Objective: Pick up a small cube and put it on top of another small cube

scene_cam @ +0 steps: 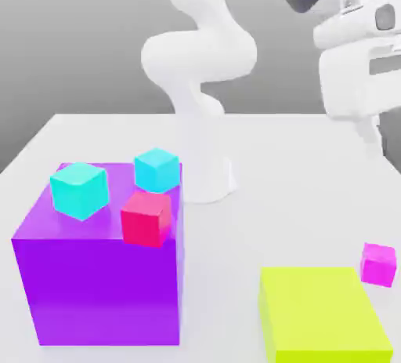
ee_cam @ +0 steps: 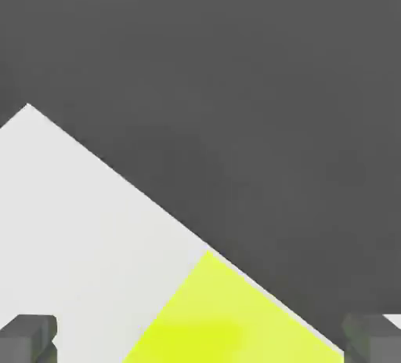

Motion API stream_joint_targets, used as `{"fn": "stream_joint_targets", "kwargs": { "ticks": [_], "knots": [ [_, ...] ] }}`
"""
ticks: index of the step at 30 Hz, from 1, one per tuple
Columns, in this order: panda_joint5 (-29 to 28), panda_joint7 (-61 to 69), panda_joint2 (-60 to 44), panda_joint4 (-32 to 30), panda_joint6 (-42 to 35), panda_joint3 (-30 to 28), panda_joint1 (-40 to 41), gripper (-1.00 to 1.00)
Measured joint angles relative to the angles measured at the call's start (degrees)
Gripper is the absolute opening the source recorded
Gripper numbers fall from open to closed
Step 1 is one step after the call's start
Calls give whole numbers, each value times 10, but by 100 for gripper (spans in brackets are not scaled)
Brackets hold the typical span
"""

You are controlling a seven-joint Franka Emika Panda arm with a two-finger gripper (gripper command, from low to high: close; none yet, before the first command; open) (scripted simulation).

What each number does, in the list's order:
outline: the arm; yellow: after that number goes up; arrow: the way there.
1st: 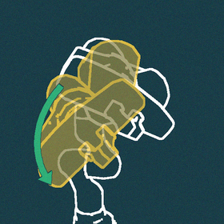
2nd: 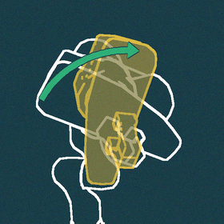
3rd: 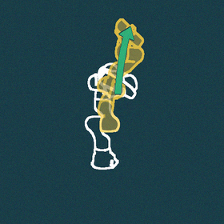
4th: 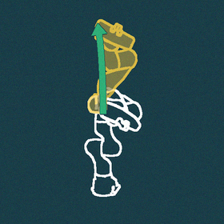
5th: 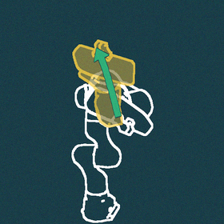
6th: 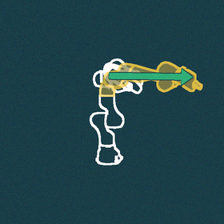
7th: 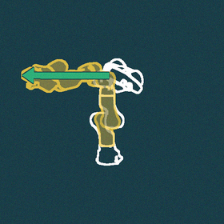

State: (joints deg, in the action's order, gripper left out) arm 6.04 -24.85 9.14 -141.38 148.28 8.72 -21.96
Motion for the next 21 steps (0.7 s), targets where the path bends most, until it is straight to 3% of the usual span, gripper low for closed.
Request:
{"fn": "stream_joint_targets", "kwargs": {
  "ticks": [8, 14, 15, 21],
  "knots": [
    [-90, 10, -168, -44, 77, 39, -93, 0],
    [-166, -30, -293, -34, 164, -6, -147, 0],
    [-171, -34, -309, -31, 176, -14, -153, -100],
    [-176, -38, -317, -30, 182, -17, -155, -100]
  ]
}}
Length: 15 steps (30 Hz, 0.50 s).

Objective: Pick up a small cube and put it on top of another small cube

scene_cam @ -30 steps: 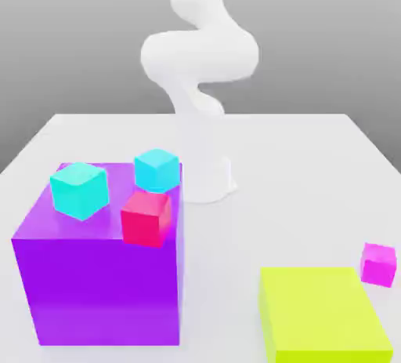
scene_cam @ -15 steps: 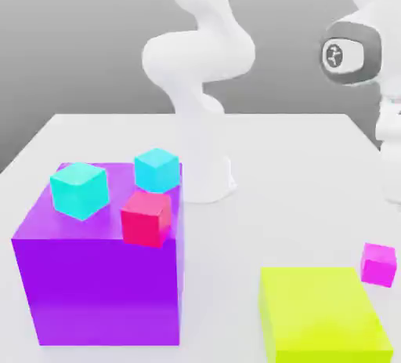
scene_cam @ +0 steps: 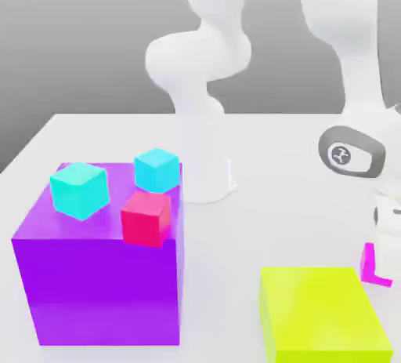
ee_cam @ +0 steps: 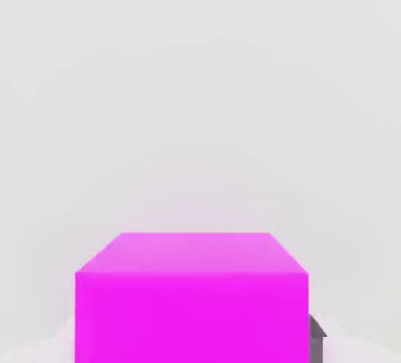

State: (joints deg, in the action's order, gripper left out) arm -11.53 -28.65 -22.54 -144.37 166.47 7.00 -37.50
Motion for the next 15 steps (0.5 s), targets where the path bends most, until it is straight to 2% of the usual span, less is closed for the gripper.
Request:
{"fn": "stream_joint_targets", "kwargs": {
  "ticks": [7, 15],
  "knots": [
    [60, 60, 116, -17, -96, 36, 37, -100],
    [102, 320, 257, 47, -292, -41, 208, -100]
  ]
}}
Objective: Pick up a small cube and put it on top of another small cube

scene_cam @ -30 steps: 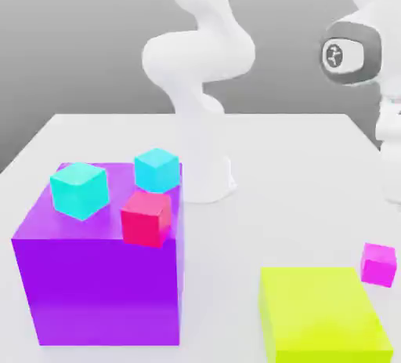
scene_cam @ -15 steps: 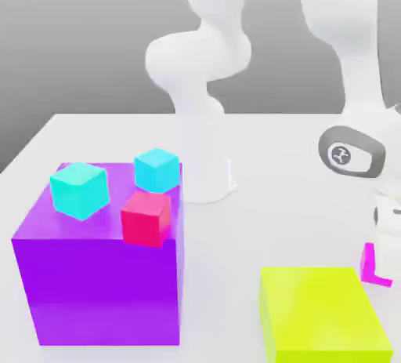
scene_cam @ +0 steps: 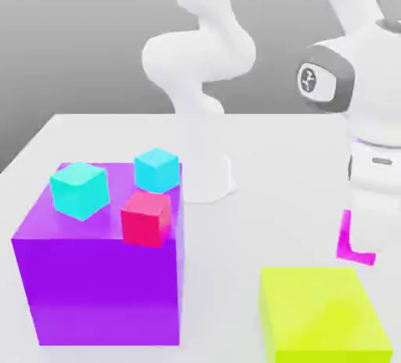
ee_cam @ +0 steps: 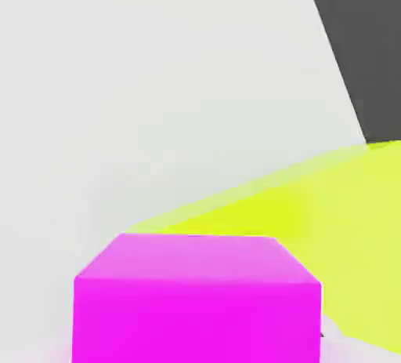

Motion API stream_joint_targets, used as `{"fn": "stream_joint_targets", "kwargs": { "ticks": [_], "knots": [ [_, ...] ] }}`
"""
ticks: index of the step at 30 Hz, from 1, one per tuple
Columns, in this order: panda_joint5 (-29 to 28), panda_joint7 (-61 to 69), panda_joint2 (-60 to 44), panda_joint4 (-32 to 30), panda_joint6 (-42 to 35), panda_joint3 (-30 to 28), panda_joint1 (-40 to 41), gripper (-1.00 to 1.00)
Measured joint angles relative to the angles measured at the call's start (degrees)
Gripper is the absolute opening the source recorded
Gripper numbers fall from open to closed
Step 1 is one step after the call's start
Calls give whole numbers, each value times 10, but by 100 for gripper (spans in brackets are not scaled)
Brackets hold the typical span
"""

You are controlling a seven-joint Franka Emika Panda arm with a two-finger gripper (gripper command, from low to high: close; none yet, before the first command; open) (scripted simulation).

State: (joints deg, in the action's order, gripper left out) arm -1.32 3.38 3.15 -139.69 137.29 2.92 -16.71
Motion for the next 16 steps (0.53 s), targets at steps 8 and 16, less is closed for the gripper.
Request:
{"fn": "stream_joint_targets", "kwargs": {
  "ticks": [8, 16],
  "knots": [
    [-16, 219, 114, 61, -180, -120, 108, -100],
    [-18, 259, 94, 19, -119, -150, 127, 100]
  ]
}}
